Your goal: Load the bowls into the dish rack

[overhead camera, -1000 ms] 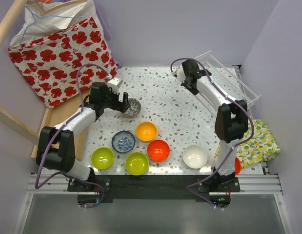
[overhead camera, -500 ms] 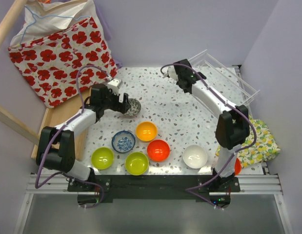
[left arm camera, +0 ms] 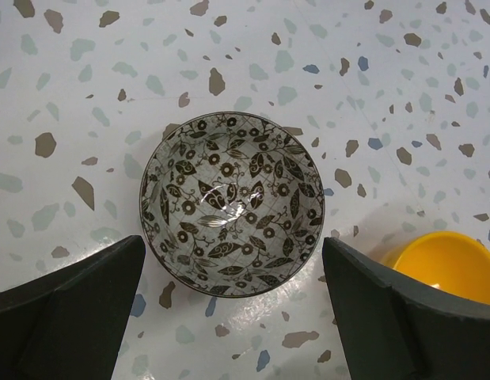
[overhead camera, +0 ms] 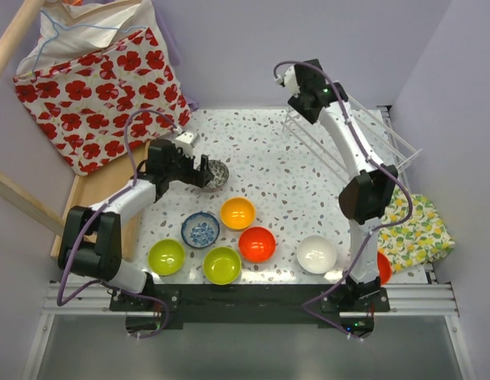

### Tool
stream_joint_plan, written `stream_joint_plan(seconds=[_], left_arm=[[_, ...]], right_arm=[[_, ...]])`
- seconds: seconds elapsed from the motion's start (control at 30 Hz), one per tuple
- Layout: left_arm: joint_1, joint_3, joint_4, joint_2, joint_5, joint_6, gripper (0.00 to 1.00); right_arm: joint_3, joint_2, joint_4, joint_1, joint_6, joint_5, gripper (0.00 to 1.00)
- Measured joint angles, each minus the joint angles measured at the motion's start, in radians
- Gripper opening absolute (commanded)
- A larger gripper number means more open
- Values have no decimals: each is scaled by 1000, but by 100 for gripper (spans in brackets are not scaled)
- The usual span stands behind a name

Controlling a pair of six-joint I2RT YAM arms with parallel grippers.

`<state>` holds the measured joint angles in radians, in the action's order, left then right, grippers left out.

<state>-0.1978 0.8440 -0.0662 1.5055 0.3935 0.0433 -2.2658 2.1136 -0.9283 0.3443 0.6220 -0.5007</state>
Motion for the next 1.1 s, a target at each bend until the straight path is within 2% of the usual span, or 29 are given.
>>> stream_joint_plan(seconds=[0.1,0.3,0.43,0.53,0.6,0.67,0.73,0.8,0.83,1.0,1.1], left_arm=[[-3,1,1,-1,32,-1,100],[-14,36,18,3,56,-10,100],[-14,102,36,35,84,-35,100],[-20,216,47,113,99,-37,100],[-30,315,50,183,97,-33,99],[-41,413,47,253,86,-21,99],[-53,488,46,308,74,-2,99],[-64,524,46,341,67,15,99],[-70,533,45,352,65,25,99],[-105,534,53,373,66,49,99],[-124,534,66,373,75,50,99]], right_arm=[[-64,31,-90,-72,-72,111,69],[42,14,-177,-135,-109,270,68],[70,14,-191,-134,-136,321,67],[70,13,-160,-162,-197,321,67],[73,13,-129,-196,-249,297,68],[95,3,-86,-230,-292,233,78],[142,-24,-47,-264,-344,137,84],[170,-50,-35,-285,-391,54,83],[185,-66,-29,-293,-415,14,88],[254,-166,-16,-321,-562,-142,87],[272,-204,-18,-345,-663,-208,80]])
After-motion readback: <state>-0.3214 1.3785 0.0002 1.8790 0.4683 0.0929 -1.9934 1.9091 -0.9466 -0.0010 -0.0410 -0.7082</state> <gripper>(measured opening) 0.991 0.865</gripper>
